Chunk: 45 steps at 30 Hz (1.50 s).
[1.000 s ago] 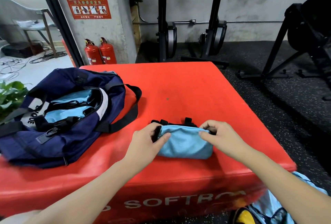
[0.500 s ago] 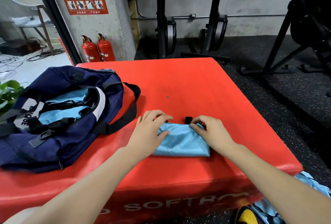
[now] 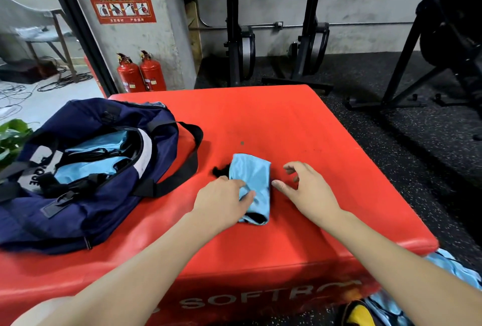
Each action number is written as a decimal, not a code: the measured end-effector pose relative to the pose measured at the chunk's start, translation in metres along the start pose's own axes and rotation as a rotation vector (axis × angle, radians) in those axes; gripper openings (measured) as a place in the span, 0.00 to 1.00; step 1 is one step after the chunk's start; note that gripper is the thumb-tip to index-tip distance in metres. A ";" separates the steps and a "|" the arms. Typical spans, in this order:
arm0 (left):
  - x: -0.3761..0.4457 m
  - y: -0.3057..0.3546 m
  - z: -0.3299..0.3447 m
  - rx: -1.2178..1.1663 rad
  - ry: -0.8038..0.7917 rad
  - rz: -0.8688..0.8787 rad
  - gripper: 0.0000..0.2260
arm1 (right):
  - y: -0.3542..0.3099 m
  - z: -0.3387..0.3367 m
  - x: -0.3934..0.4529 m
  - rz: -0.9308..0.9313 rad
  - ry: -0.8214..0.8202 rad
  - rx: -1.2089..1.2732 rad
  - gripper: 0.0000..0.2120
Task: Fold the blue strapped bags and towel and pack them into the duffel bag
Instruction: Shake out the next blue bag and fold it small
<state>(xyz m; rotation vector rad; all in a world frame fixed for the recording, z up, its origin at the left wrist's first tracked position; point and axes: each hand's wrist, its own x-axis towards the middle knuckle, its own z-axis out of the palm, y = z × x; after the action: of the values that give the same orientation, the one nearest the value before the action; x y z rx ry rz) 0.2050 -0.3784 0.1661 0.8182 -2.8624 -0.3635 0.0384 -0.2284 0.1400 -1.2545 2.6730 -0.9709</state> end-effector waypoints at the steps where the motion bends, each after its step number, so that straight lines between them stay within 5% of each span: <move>1: -0.002 0.003 0.001 0.007 0.008 -0.013 0.18 | 0.000 0.000 -0.002 0.022 -0.006 0.023 0.21; 5: -0.011 0.017 -0.002 -0.168 -0.060 0.002 0.23 | -0.009 0.002 -0.007 0.125 -0.084 0.127 0.25; 9: -0.024 0.025 -0.004 -0.347 -0.224 0.023 0.10 | -0.017 0.001 -0.005 0.197 -0.189 0.105 0.26; 13: -0.021 0.020 -0.006 -0.146 -0.059 -0.057 0.12 | -0.014 0.001 0.001 0.288 -0.243 0.208 0.23; 18: 0.005 -0.006 -0.010 -0.494 0.116 0.005 0.11 | -0.011 -0.001 0.004 0.327 -0.357 0.591 0.14; 24: 0.014 -0.021 -0.025 -1.011 -0.295 0.022 0.13 | -0.009 -0.019 0.005 0.299 -0.447 0.910 0.15; 27: 0.012 -0.018 -0.024 -0.984 -0.380 0.035 0.10 | -0.004 -0.024 0.003 0.319 -0.483 0.981 0.16; 36: 0.002 -0.017 -0.028 -0.946 -0.053 0.042 0.08 | -0.014 -0.021 0.001 0.355 -0.333 1.031 0.28; 41: -0.011 -0.027 -0.039 -0.991 0.074 -0.018 0.08 | -0.043 -0.022 -0.003 0.303 -0.417 1.070 0.20; 45: -0.025 -0.043 -0.049 -1.060 0.075 -0.035 0.14 | -0.069 -0.012 -0.001 0.363 -0.304 1.121 0.16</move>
<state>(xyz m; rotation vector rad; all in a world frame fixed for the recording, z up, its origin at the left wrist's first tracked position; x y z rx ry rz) 0.2573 -0.4094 0.1994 0.6023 -2.0691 -1.5855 0.0829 -0.2538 0.1876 -0.5571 1.5352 -1.6389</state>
